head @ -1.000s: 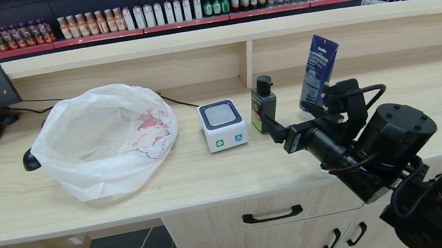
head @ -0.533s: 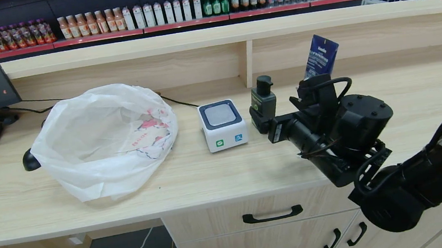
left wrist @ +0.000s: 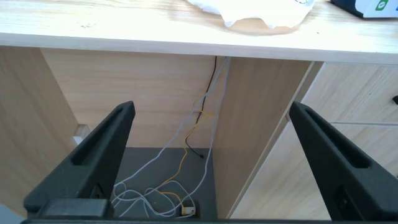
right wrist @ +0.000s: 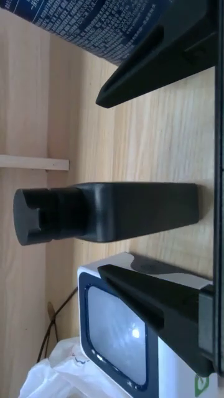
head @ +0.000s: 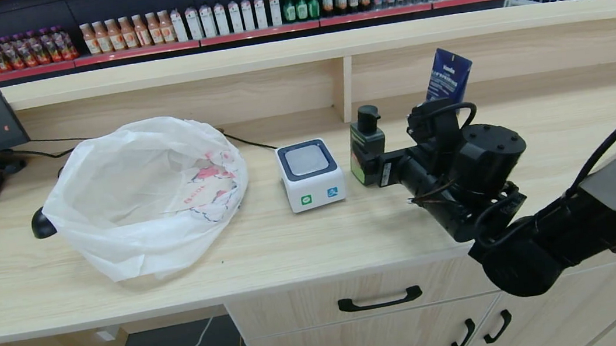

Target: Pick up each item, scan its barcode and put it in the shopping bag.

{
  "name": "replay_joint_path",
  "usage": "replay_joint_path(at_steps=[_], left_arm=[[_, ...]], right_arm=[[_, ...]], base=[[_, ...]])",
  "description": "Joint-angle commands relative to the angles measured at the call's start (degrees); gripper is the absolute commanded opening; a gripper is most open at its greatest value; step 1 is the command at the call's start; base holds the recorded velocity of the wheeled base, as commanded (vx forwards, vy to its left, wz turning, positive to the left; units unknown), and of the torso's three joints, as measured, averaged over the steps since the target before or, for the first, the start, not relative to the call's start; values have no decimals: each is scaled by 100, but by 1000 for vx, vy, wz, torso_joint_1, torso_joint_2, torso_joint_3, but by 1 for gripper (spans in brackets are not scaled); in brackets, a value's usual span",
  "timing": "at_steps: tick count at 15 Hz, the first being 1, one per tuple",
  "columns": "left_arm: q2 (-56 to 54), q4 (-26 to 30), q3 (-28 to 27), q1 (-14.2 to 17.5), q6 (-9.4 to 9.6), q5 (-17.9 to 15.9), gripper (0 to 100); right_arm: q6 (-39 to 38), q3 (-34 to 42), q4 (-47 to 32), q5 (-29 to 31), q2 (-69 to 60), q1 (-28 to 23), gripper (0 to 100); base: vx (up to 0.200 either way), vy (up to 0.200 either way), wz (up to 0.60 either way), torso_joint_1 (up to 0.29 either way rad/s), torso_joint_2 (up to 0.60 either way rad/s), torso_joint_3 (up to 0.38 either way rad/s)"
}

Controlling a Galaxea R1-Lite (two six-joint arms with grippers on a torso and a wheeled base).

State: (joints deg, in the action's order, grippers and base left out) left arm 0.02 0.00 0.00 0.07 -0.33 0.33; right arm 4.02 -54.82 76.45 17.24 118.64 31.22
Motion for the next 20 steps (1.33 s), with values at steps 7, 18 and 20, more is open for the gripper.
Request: replay_joint_path(at_steps=[7,18,20], left_arm=[[-2,0,0,1,-2,2,100],[-2,0,0,1,-2,2,100],[-2,0,0,1,-2,2,100]], right_arm=[[37,-969,-570,-151,432,-186,100],[20,-1505,-939,-221,731,-230,100],[11,-1496,-939,-212,740,-222,100]], base=[[0,0,0,0,0,0],[0,0,0,0,0,0],[0,0,0,0,0,0]])
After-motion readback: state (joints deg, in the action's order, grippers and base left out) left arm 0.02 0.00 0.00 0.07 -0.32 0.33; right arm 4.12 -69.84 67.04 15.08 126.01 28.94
